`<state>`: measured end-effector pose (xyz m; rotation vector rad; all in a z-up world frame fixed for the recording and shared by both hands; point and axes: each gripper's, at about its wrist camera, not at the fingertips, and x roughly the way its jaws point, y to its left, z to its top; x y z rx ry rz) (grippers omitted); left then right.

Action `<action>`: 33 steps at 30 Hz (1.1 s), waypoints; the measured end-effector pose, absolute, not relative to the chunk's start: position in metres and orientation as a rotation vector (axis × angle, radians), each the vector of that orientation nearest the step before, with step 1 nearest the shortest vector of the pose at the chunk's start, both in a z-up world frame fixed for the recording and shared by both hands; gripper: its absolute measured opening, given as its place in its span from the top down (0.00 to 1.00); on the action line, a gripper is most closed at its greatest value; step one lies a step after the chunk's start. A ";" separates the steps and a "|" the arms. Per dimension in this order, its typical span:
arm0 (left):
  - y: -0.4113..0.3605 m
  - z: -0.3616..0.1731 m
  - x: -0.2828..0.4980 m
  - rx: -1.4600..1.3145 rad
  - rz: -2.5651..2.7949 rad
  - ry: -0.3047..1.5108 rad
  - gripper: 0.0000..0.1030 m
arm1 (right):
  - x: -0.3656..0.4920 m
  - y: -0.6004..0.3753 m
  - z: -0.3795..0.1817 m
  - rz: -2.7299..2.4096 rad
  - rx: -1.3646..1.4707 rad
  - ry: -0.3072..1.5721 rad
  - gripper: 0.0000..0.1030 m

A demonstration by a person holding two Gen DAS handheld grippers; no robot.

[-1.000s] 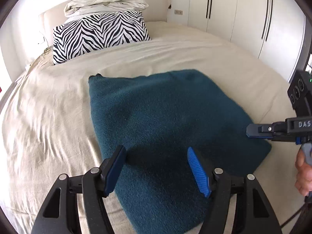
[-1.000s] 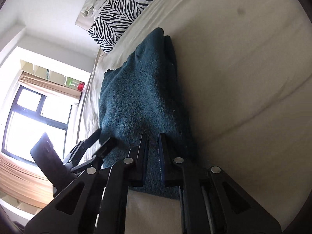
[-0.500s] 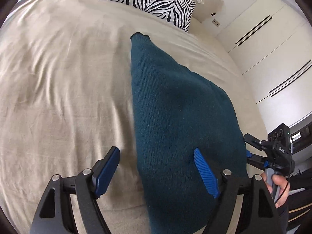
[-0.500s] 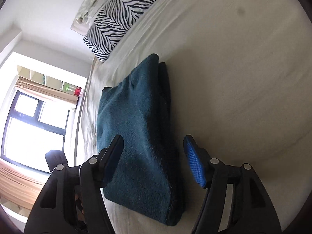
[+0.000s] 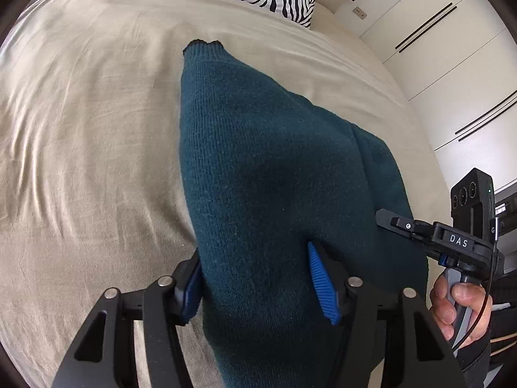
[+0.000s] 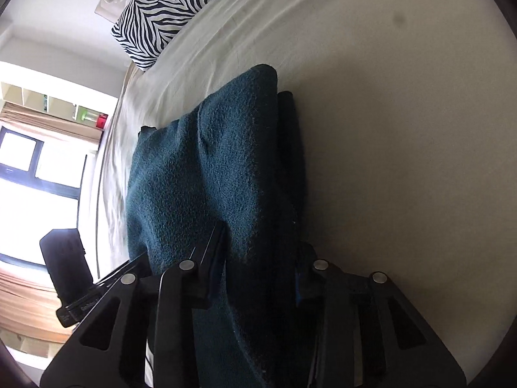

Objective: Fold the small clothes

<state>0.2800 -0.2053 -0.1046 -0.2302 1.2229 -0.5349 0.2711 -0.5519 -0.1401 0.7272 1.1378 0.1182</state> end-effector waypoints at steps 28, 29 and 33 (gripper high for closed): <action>0.019 -0.014 0.089 -0.118 -0.433 1.005 0.63 | 0.122 -0.239 -0.026 0.333 0.432 0.992 0.80; 0.021 -0.020 0.090 -0.122 -0.429 1.008 0.63 | 0.121 -0.232 -0.030 0.338 0.432 0.997 0.80; 0.037 -0.051 0.096 -0.150 -0.420 1.037 0.63 | 0.129 -0.224 -0.053 0.334 0.468 1.023 0.80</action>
